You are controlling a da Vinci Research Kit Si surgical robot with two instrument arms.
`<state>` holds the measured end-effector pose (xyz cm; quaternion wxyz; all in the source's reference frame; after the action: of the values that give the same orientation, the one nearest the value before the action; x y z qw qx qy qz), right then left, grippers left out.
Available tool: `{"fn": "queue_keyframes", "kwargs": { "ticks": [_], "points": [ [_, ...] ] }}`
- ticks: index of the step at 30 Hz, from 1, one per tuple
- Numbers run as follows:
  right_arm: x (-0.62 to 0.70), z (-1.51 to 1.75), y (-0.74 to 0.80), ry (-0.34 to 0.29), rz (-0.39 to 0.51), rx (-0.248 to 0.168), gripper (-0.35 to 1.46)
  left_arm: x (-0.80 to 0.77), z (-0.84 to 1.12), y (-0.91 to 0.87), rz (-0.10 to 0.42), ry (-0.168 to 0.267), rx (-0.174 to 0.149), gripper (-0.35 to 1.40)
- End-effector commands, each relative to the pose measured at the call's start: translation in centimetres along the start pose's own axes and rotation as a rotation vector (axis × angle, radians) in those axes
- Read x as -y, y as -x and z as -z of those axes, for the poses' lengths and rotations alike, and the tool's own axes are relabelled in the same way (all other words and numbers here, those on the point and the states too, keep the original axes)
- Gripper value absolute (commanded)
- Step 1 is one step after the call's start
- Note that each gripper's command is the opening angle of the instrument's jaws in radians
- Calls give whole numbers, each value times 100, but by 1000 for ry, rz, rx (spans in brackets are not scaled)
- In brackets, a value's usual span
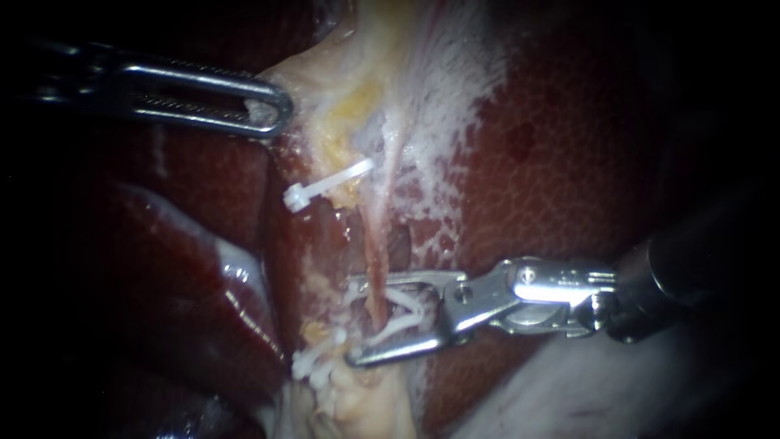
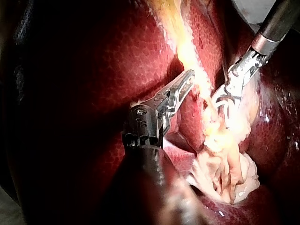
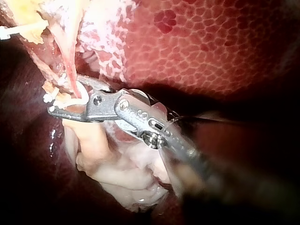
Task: Clipping first clip right tube
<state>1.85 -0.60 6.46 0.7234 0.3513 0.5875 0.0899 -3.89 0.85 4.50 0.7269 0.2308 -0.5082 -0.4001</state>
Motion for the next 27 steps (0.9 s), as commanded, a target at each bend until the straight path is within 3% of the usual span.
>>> {"fn": "queue_keyframes", "kwargs": {
  "ticks": [1, 7, 11, 27],
  "points": [
    [2, 1, -2, -10, -3, 2, 47, 0, 0, 0, 0, 0, 0, -15],
    [8, 0, -2, -43, -11, 10, 45, -1, 0, -1, 0, 0, 0, -15],
    [9, 0, -3, -16, -16, 4, 43, -2, -1, -1, -1, 0, 0, -15],
    [11, -1, 7, -17, -16, 10, 35, -2, -1, -2, -1, 0, 0, -15]
  ]
}}
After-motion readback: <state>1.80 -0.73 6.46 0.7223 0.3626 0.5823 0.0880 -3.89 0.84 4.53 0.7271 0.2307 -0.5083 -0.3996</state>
